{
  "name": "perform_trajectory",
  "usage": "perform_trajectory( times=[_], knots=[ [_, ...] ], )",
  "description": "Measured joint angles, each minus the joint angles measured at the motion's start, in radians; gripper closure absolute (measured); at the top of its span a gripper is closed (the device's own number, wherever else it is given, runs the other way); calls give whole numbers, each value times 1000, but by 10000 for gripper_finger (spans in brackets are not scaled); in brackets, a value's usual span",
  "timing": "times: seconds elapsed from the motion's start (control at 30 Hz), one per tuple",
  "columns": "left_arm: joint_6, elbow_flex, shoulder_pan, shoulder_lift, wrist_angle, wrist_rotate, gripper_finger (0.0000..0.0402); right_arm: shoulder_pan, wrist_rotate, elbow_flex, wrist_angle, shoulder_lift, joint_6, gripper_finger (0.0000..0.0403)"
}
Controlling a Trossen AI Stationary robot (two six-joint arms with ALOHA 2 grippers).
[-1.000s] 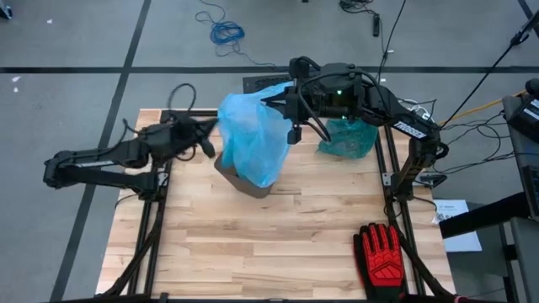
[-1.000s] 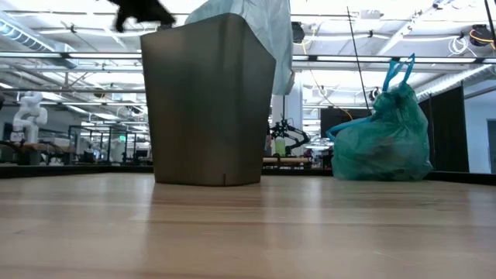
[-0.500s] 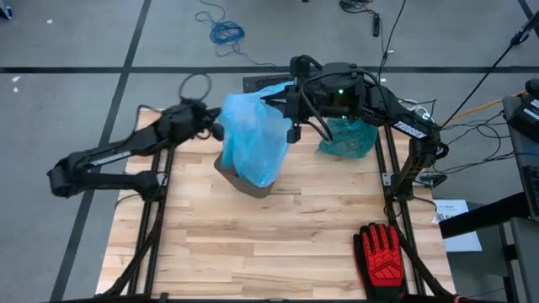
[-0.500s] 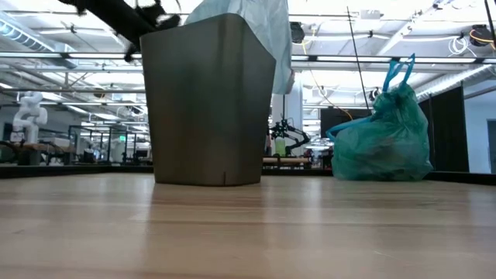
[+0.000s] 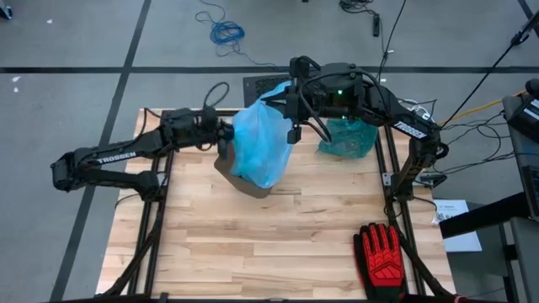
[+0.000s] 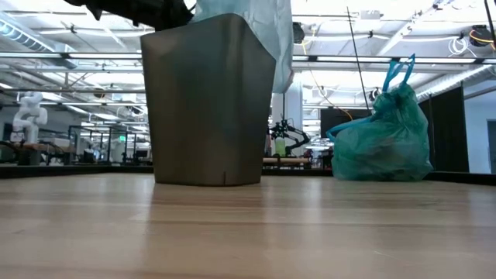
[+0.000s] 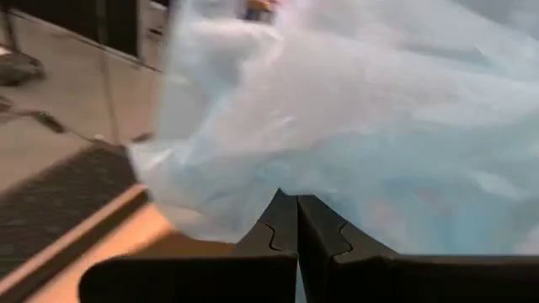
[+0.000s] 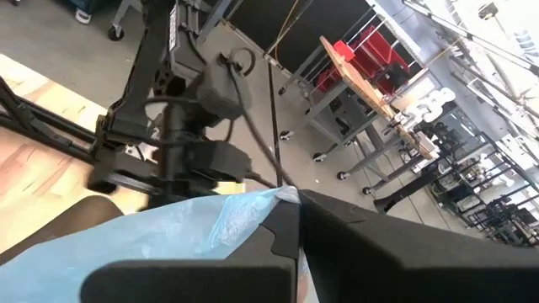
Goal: Place trash/remove bag and relplace
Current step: Insert the blue trash bag into the black trash bin
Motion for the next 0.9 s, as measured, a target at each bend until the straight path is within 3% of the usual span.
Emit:
perform_trajectory(
  times=[0.37,0.57,0.73,0.9],
  knots=[
    [1,0,-203,80,-71,-119,402,1,-53,-3,-52,8,54,403],
    [0,0,-249,135,-127,-275,401,1,-54,-46,-53,24,62,403],
    [3,0,-271,116,-146,-414,401,3,-56,-111,-31,35,59,403],
    [27,1,-272,40,-157,-440,402,4,-56,-167,47,43,40,403]
  ],
)
